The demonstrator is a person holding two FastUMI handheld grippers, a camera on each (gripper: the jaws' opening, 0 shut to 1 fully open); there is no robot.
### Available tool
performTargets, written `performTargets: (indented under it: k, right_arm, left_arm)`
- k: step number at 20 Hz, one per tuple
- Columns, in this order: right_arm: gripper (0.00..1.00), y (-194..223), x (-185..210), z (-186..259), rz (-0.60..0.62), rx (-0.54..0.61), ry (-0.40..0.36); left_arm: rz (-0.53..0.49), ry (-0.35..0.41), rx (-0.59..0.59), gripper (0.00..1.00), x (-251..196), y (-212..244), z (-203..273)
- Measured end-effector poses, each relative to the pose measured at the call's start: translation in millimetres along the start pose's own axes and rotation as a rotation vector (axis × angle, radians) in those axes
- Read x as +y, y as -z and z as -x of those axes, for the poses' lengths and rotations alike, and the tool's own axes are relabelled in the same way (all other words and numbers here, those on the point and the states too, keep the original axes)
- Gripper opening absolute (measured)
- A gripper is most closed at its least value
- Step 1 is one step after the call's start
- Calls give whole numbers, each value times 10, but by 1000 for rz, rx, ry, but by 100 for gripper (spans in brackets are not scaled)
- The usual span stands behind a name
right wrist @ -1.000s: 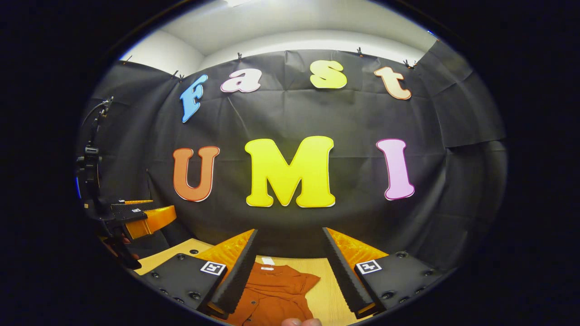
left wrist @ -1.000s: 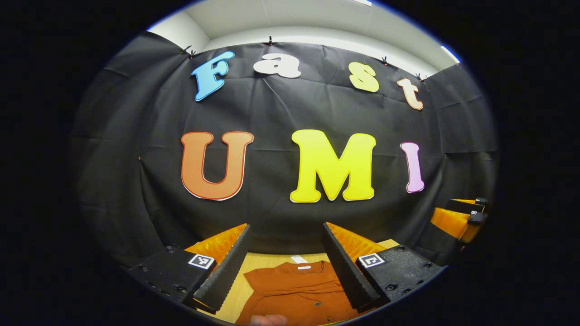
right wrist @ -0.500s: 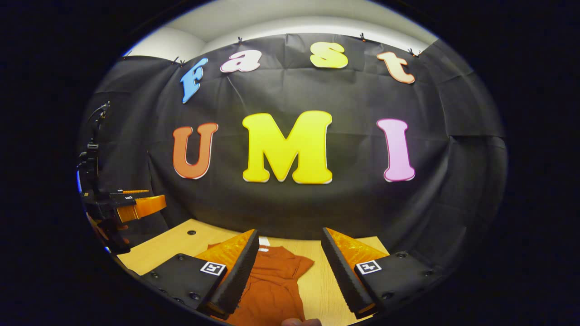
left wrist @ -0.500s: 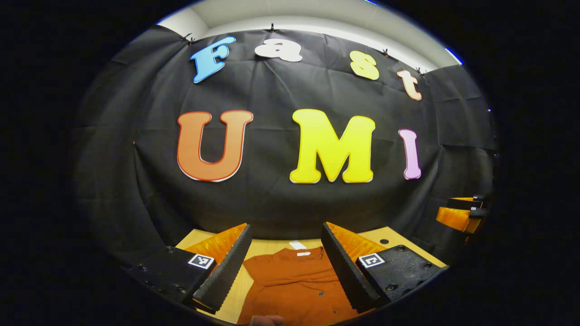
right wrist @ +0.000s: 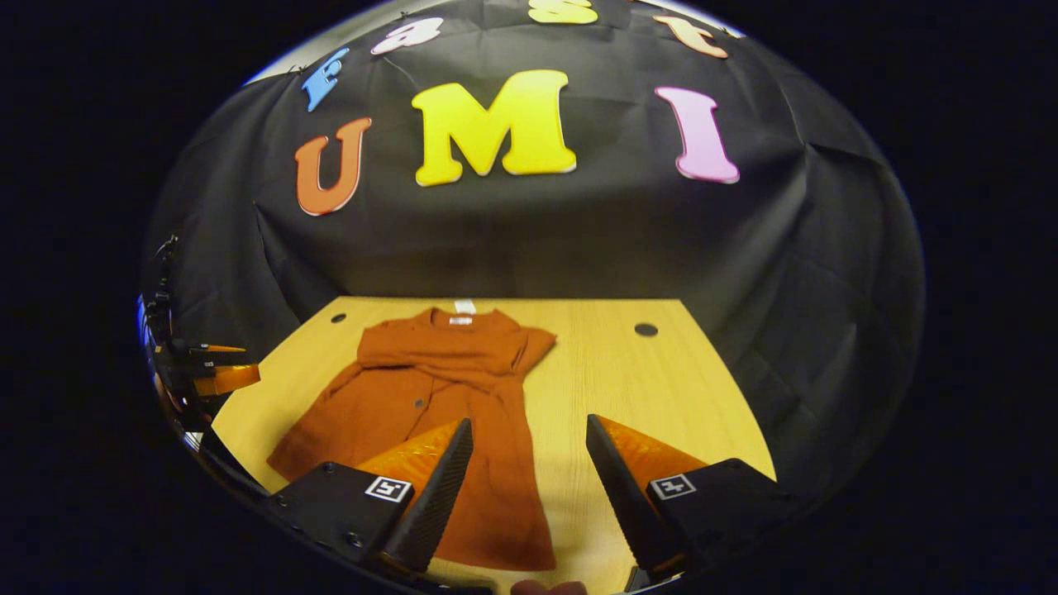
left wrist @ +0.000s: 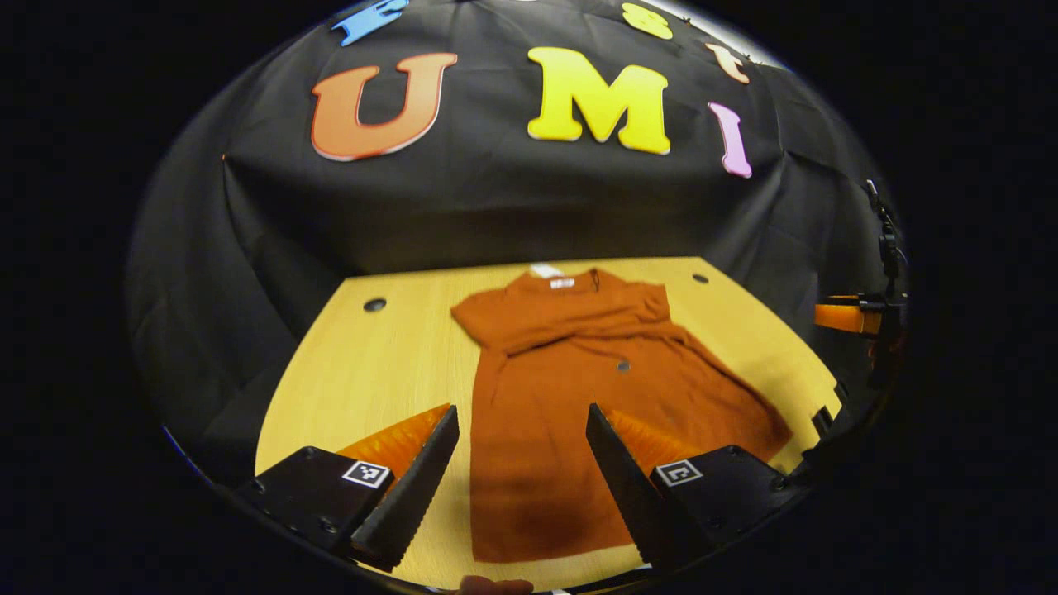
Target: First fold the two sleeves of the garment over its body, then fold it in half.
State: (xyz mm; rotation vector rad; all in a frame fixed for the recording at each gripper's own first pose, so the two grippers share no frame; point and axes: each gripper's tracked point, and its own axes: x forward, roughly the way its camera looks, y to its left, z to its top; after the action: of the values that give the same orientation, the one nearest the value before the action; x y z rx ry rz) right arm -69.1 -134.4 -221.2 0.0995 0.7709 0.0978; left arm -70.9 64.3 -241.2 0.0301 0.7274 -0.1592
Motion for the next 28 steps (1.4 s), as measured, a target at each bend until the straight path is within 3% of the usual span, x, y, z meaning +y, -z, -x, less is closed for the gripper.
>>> performTargets:
  k: [5, 10, 17, 22, 24, 26, 28]
  right_arm:
    - [89, 823, -226, -45, -49, 180, 22]
    - [89, 1379, -327, -86, -45, 283, 57]
    - [89, 1708, -161, -172, 2, 354, 51]
    - [89, 1945, 24, -216, -2, 416, 18]
    - [90, 2003, 30, -188, 57, 444, 23]
    - [90, 2009, 52, -165, 77, 449, 24]
    - [80, 1987, 59, -207, 64, 451, 31]
  left_arm:
    - [126, 29, 239, 100, 190, 984, 73]
    - [193, 43, 322, 100, 260, 1493, 90]
    - [219, 58, 337, 100, 193, 1594, 23]
    - [193, 116, 345, 98, -109, 1570, -2]
    - [184, 127, 348, 97, -178, 1568, -22]
    - [180, 142, 352, 94, -251, 1564, -37]
    - [207, 142, 353, 83, -265, 1553, -76]
